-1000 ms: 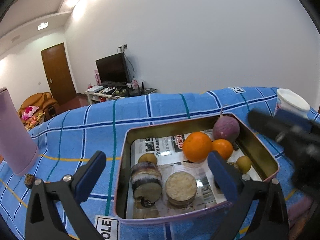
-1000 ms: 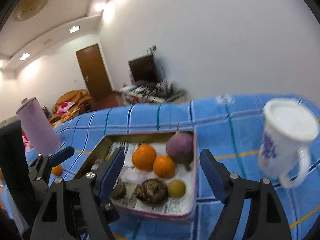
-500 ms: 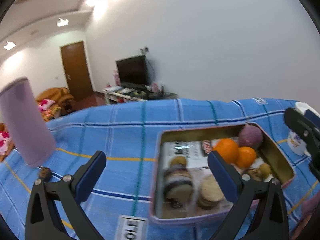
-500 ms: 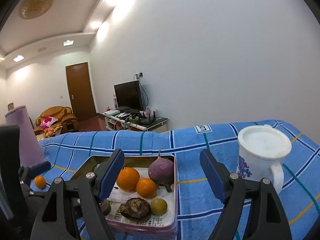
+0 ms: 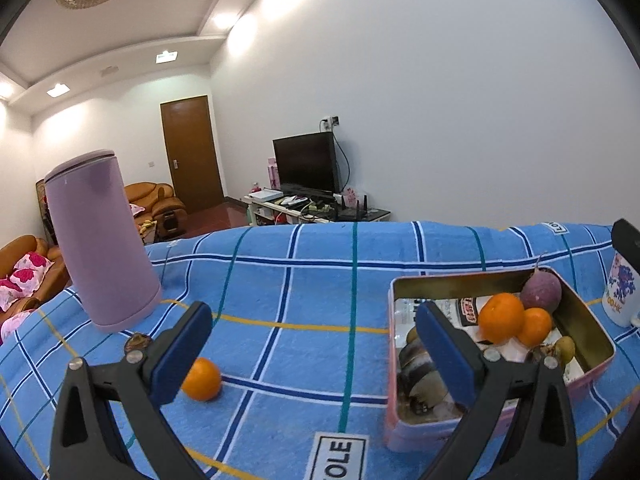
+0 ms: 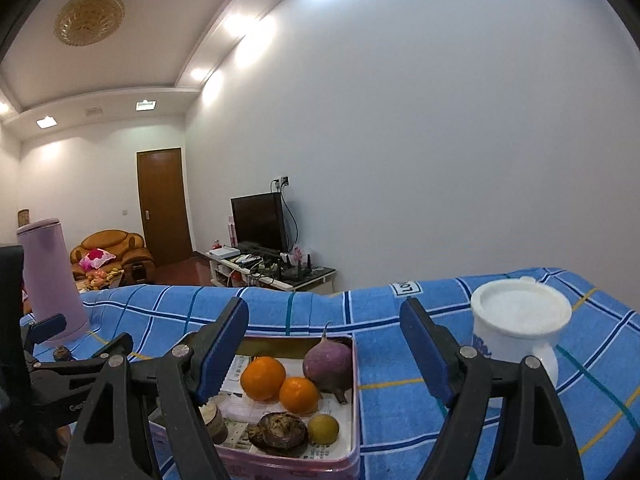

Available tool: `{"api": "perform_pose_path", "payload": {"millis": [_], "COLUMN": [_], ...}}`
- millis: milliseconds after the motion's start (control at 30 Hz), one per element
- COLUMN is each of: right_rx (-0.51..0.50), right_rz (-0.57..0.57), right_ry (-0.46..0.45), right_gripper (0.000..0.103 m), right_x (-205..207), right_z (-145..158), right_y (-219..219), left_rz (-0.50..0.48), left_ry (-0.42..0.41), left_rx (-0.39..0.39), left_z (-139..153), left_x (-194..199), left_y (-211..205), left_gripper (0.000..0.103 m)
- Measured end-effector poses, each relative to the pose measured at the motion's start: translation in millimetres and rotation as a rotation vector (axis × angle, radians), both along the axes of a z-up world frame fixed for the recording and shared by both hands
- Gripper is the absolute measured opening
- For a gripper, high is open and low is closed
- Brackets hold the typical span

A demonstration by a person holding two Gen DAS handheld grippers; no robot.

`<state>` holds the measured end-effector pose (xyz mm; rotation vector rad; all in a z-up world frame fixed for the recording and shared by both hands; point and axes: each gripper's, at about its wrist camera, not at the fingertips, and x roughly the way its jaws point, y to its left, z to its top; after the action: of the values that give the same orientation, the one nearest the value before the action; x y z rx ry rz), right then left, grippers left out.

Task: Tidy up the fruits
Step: 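Withdraw both tools from the tin toward the loose orange and kiwi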

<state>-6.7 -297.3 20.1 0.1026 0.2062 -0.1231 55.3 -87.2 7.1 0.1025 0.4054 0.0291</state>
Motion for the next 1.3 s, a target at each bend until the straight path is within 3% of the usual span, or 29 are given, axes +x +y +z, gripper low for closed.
{"api": "perform_pose_path", "payload": {"millis": [433,633,1000,1300], "right_rx": [-0.025,0.01,-0.029,0.023], "right_rz": [-0.006,-0.019,-0.007,0.056], "right_ry": [0.011,0.073,0.132,0.164], "right_gripper": [0.079,0.079,0.079,0.079], "right_x": [-2.5,3.7,10.2,28.1], "right_z": [-0.9,-5.8,-10.2,-14.5], "right_y": [16.5,22.2,65.1,104.0], "left_rz": [-0.07,-0.066,-0.071,-0.056], "left_ry": [-0.006,0.013,0.052,0.062], "left_rx": [0.129,0.087,0.042,-0.027], "left_z": [-2.6,-1.8,-4.3,-4.4], "left_x": [-7.4,-3.3,9.0,15.0], "left_y": [22.1,44.3,66.0,90.3], "left_gripper": [0.103,0.103,0.103,0.103]}}
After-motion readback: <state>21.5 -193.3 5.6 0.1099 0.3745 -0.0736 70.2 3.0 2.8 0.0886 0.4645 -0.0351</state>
